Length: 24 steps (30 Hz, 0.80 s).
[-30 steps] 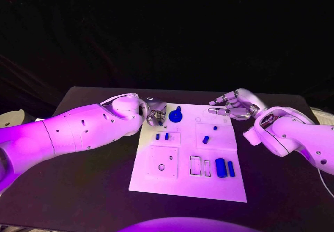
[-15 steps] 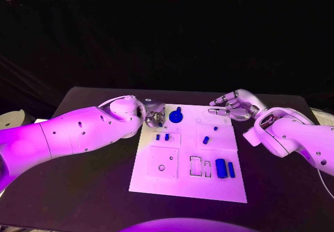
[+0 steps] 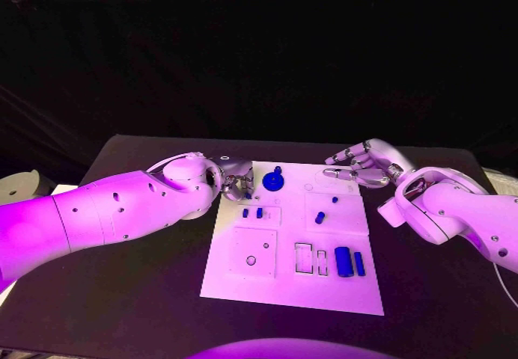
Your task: Assemble the parts on the task board
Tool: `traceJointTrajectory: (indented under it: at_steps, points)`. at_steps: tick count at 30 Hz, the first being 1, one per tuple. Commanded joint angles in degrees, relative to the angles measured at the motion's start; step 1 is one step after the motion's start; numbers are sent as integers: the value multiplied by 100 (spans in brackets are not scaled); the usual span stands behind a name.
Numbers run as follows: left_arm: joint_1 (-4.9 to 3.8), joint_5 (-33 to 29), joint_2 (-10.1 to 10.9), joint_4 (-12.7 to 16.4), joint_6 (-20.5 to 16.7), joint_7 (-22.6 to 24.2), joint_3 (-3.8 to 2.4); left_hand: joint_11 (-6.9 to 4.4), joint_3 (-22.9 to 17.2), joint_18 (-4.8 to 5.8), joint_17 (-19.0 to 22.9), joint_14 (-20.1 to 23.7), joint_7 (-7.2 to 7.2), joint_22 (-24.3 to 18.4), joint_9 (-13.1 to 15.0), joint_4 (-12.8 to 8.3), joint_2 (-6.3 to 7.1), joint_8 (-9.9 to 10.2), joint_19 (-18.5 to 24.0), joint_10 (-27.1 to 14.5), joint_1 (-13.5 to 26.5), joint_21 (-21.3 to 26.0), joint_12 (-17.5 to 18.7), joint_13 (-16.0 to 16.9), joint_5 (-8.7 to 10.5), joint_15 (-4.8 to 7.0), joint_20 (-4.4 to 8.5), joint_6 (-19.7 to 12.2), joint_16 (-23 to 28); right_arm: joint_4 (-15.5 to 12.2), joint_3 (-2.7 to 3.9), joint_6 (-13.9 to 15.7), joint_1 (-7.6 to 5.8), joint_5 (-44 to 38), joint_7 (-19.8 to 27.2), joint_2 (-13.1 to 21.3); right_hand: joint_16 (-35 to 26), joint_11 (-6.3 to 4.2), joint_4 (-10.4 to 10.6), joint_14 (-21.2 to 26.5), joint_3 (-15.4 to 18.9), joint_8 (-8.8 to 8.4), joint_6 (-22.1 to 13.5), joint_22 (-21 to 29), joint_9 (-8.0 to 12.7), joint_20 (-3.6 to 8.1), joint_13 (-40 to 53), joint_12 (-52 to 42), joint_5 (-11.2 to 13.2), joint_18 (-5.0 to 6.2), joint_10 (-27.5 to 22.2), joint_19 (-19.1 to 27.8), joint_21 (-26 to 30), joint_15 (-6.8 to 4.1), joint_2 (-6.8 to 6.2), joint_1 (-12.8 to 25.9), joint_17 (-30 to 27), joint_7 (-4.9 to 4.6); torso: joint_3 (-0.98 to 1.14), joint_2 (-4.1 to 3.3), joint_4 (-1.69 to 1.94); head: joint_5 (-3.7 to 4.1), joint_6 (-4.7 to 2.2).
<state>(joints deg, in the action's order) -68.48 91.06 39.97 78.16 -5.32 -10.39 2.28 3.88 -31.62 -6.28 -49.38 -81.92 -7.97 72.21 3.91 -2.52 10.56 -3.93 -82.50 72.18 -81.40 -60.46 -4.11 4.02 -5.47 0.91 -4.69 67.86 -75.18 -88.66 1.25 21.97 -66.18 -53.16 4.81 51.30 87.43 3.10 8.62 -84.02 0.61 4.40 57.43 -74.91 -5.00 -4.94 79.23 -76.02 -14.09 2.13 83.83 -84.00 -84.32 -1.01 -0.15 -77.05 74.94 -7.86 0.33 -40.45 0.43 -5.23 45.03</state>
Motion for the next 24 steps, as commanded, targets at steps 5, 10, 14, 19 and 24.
traceJointTrajectory:
  at_steps: [5, 10, 14, 19, 24]
  points:
    - [13, -201, 93, 107, -222, 38, -23, 8, -7, 55, -25, -48, -3, 17, 1, 24, -29, 0, -42, 38, 60, -40, 22, -7, 12, 6, -5, 53, 2, -4, 0, -41, 3, -10, 57, 0, -12, -14, 1, -503, 46, 8, 40, -388, -9, 27, 195, 11, -6, 34, 10, -91, 32, -28, 34, 31, 1097, -13, -3, -3, 2, 3, 3]
    - [13, -269, 138, 160, -335, 44, -37, 7, -8, 58, -30, -50, -2, 25, 1, 26, -30, 0, -46, 40, 62, -54, 23, -7, 11, 7, -5, 54, 0, -1, 0, -42, 3, -9, 60, -1, -14, -15, 5, -502, 50, 11, 47, -388, -11, 27, 193, 13, -2, 34, 9, -91, 33, -28, 34, 38, 1094, -11, -6, -1, 1, 1, -7]
    - [13, -324, 173, 203, -381, 49, -55, 7, -9, 57, -31, -51, -2, 24, 1, 28, -29, 1, -46, 41, 66, -52, 24, -7, 12, 8, -4, 54, 0, 3, 0, -43, 3, -9, 62, -1, -14, -15, 5, -502, 50, 11, 47, -388, -11, 27, 193, 13, -2, 34, 9, -91, 33, -28, 34, 38, 1094, -11, -6, -2, -1, -4, -4]
    - [13, -400, 233, 275, -407, 49, -86, 6, -8, 57, -30, -54, -1, 25, 0, 35, -26, 2, -48, 44, 82, -52, 28, -7, 13, 10, -3, 56, 2, 7, 0, -43, 3, -9, 64, -2, -14, -15, 5, -502, 50, 11, 47, -388, -11, 27, 193, 13, -2, 34, 9, -91, 33, -28, 34, 38, 1094, -11, -3, 1, -2, -12, -6]
    - [12, -425, 251, 279, -273, -27, -96, 7, 1, 56, -25, -56, -1, 23, -3, 47, -9, 9, -49, 38, 114, -45, 40, -9, 17, 10, -1, 48, 7, 4, 0, -46, 3, -8, 62, 0, -15, -16, 8, -502, 57, 14, 52, -388, -12, 28, 191, 15, 4, 34, 8, -91, 33, -29, 33, 45, 1093, -10, 2, 2, 2, -16, -1]
